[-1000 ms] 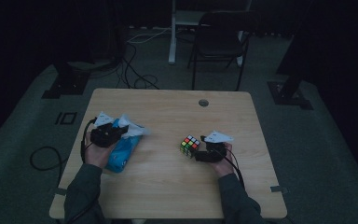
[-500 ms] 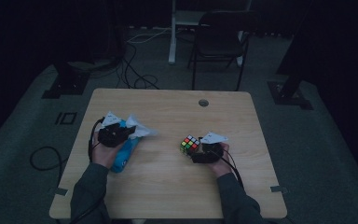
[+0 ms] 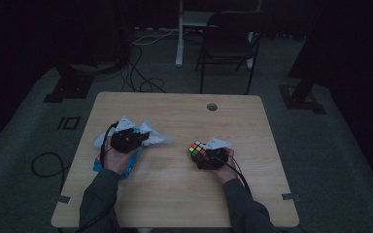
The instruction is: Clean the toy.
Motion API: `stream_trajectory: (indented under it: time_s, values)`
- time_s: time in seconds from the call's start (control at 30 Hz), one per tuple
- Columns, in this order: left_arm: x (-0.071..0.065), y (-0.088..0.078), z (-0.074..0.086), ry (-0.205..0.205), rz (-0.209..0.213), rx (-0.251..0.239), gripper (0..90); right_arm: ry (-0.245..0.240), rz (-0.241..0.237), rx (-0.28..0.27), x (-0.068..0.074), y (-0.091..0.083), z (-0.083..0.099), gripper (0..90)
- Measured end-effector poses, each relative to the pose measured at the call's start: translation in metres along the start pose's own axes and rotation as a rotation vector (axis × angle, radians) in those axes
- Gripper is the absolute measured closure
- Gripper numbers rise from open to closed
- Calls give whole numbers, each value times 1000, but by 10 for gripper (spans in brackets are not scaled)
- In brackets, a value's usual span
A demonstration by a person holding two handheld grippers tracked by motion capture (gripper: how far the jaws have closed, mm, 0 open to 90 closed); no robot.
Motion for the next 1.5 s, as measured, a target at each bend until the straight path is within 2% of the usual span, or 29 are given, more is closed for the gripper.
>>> stream_trajectory:
  time_s: [0.43,0.6,0.93,1.27,1.5]
  values:
    - [-7,7,2,14,18,11,858,-4,5,20,0,6,4,327]
    - [-9,10,3,17,29,10,858,-33,22,5,1,4,4,340]
    - [-17,16,4,18,55,-1,858,-19,0,-25,5,-6,-2,341]
    - [-26,22,4,28,72,-1,858,-49,-10,-28,14,-11,-7,341]
    - [-36,26,6,35,89,-2,859,-52,-26,-39,21,-13,-10,341]
Point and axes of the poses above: each handheld gripper's, and its own axes: y roughly forward along the jaws, z roughly out of its underside, x roughly to its left, the point moved 7 cm from there along y, roughly forward along the jaws, and after that the axes turned 12 degrees about -z, right-handed, at the moved point
